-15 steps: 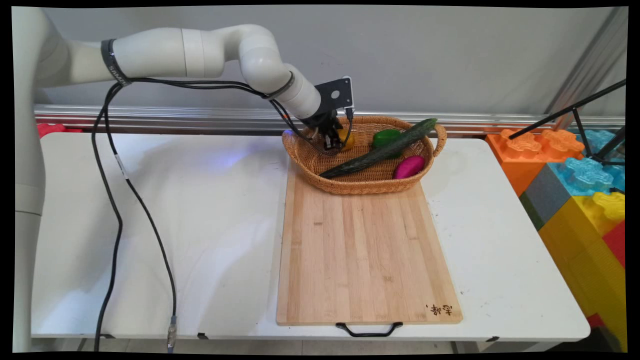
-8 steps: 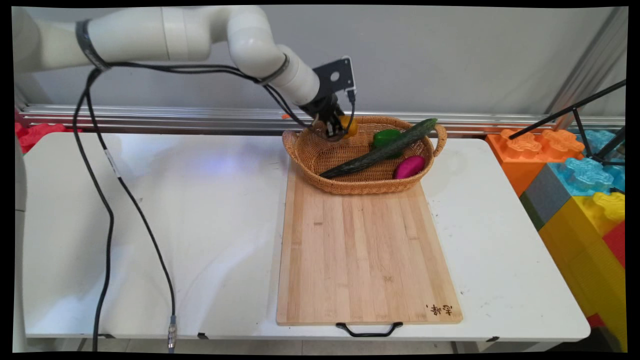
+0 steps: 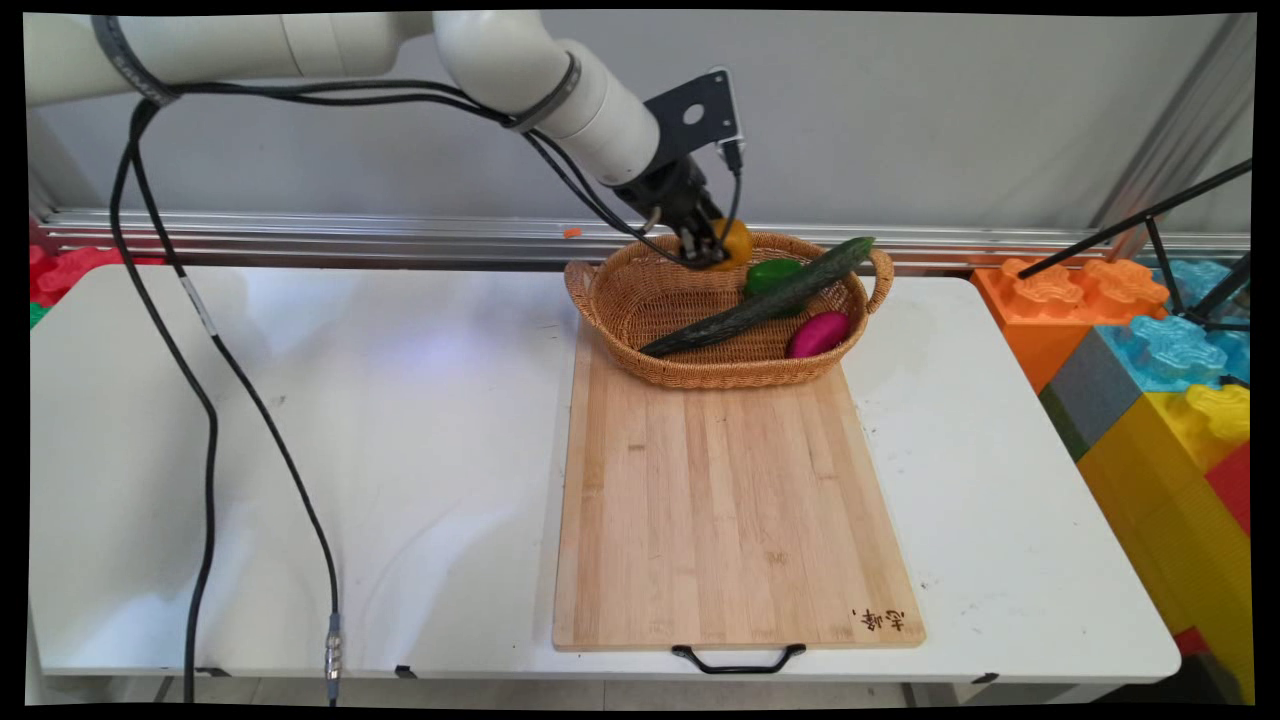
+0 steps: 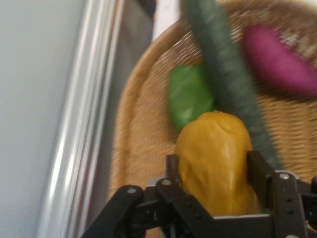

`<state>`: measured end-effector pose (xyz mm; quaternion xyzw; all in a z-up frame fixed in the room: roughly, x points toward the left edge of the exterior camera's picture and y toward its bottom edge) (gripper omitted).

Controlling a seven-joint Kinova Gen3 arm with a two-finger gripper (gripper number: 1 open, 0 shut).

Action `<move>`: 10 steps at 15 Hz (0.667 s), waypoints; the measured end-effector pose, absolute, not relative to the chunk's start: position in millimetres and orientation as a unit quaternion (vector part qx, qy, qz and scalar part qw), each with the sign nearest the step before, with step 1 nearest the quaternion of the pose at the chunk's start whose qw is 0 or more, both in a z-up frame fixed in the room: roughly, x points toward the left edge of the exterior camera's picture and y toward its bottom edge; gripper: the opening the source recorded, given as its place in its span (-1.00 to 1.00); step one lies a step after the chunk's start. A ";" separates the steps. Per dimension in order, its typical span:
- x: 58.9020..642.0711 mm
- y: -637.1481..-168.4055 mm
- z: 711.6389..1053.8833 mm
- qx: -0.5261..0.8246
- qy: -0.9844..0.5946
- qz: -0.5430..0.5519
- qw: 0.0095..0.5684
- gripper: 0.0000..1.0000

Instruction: Place the picked object on the cutting board

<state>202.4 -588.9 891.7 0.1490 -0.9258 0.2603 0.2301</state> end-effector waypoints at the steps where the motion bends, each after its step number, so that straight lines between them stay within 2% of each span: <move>1: 196.6 -582.2 895.9 0.145 -0.927 0.252 0.237 -1.00; 6: 162.2 -541.0 913.9 0.119 -0.934 0.195 0.274 -1.00; 10: 144.1 -514.6 910.2 0.119 -0.940 0.142 0.285 -1.00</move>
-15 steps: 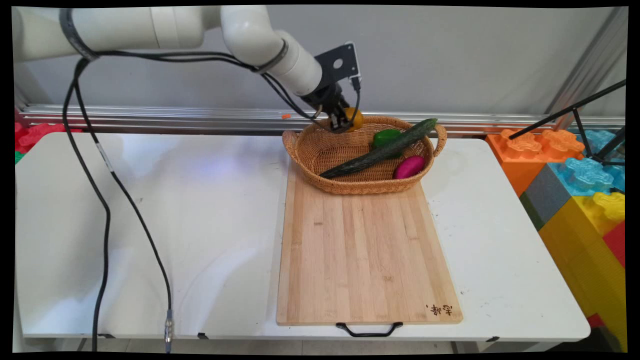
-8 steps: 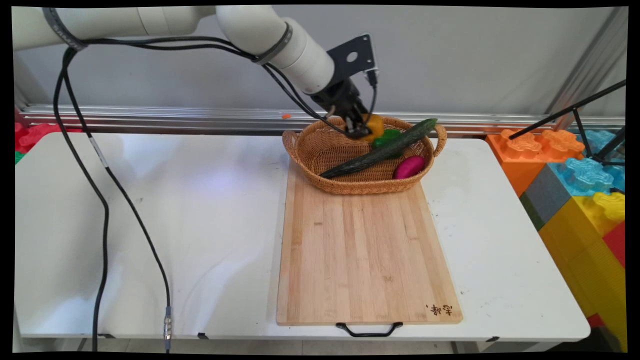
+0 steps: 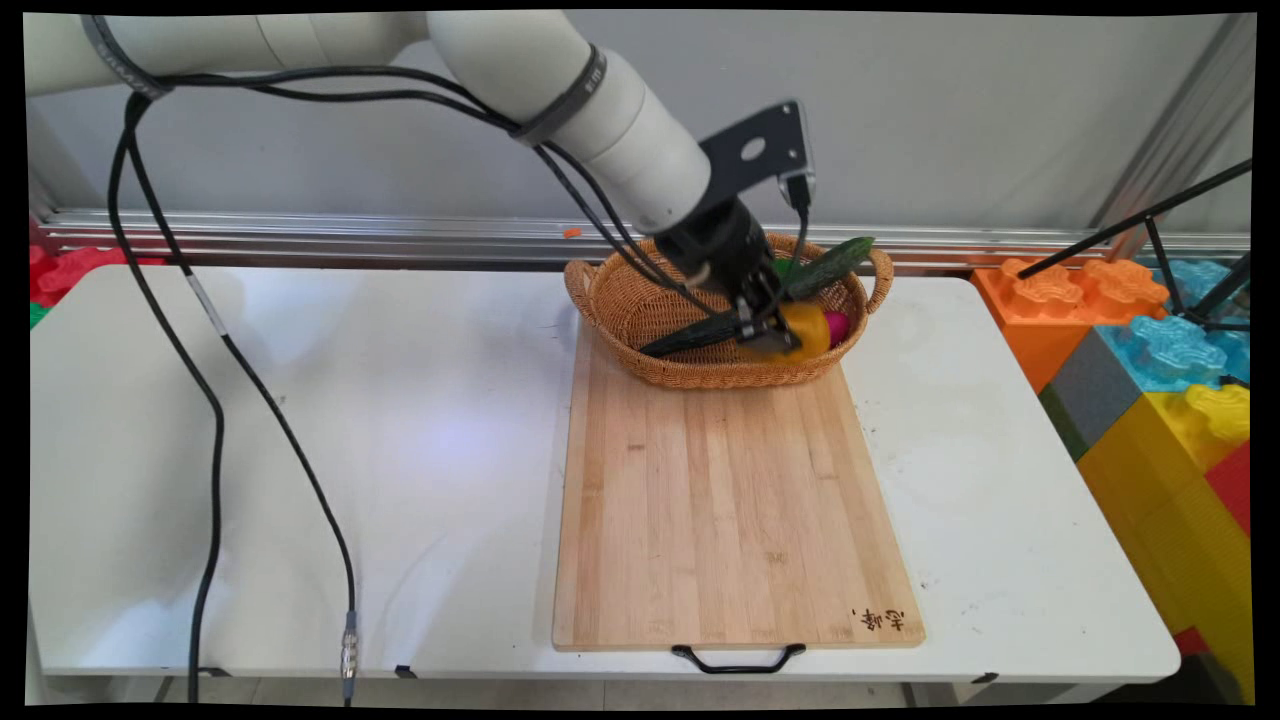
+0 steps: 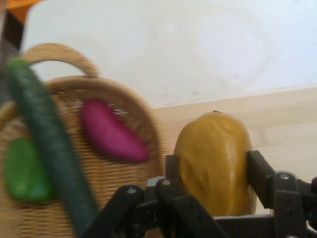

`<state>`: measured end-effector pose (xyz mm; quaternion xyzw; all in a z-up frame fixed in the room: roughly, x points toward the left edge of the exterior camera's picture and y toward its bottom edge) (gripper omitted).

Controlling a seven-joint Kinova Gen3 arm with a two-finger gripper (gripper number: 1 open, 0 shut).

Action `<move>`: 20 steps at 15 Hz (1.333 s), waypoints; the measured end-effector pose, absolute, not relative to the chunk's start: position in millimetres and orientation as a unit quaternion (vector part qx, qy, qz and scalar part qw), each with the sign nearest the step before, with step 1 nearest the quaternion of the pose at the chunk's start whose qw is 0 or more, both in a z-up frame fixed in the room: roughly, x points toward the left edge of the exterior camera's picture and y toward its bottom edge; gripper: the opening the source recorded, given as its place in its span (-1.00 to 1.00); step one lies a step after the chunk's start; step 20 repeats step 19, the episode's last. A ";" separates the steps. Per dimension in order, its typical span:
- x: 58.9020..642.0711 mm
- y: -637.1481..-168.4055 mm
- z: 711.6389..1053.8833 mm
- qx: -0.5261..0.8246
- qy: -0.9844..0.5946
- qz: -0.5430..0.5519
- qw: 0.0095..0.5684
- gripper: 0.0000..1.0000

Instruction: Place the picked object on the cutting board

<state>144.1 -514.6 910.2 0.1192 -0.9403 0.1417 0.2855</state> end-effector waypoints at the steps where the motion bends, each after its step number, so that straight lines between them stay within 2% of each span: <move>1: 141.0 -510.7 906.0 0.125 -0.941 0.129 0.286 -1.00; 4: 136.4 -504.4 889.1 0.144 -0.943 0.097 0.284 -1.00; 11: 144.2 -504.2 823.0 0.189 -0.948 0.031 0.254 -1.00; 15: 149.0 -505.7 806.2 0.201 -0.949 0.015 0.244 -1.00; 16: 149.5 -506.0 805.0 0.202 -0.949 0.014 0.243 1.00; 20: 151.2 -507.0 806.1 0.206 -0.947 0.012 0.246 1.00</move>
